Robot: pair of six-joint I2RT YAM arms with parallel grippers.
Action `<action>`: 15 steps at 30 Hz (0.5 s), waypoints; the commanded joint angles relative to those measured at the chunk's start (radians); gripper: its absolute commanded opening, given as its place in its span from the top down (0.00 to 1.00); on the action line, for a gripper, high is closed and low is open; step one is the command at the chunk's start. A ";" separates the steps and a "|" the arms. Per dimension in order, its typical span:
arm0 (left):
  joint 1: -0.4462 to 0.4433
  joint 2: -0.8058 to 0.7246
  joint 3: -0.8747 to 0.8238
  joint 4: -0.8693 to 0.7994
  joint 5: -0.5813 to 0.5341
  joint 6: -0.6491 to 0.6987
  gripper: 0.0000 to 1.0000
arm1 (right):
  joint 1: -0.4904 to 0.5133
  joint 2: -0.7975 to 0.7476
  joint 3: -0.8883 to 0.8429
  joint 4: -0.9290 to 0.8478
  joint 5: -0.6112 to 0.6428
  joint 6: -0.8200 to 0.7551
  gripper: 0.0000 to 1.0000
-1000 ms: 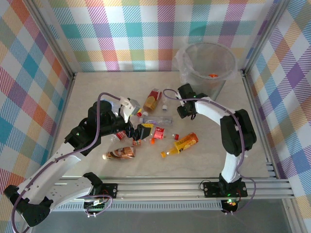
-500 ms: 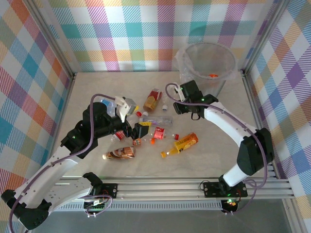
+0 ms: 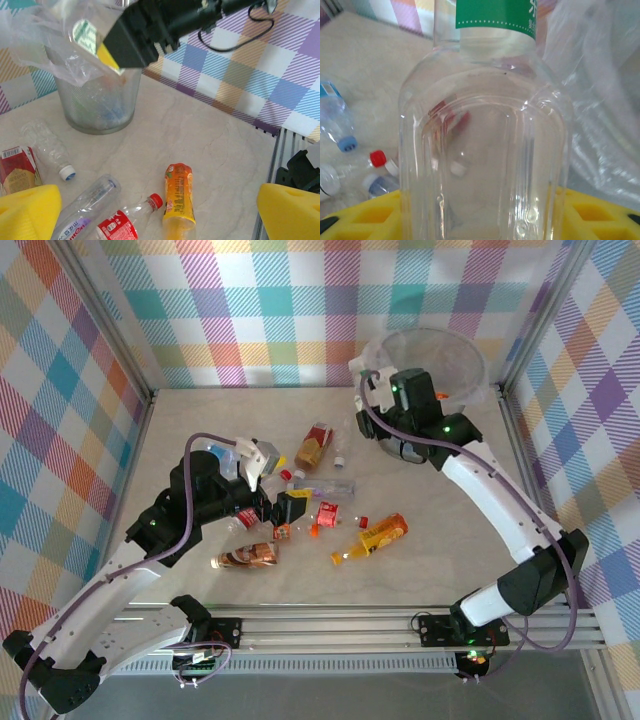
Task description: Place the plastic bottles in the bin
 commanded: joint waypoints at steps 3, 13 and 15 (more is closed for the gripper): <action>0.002 -0.017 -0.023 0.063 0.001 -0.016 0.00 | -0.032 0.053 0.157 -0.033 0.019 -0.018 0.44; 0.003 -0.012 -0.014 0.045 0.013 -0.010 0.00 | -0.169 0.261 0.457 -0.154 0.027 0.007 0.43; 0.002 -0.011 -0.013 0.042 0.014 -0.007 0.00 | -0.198 0.295 0.498 -0.172 0.019 0.005 0.43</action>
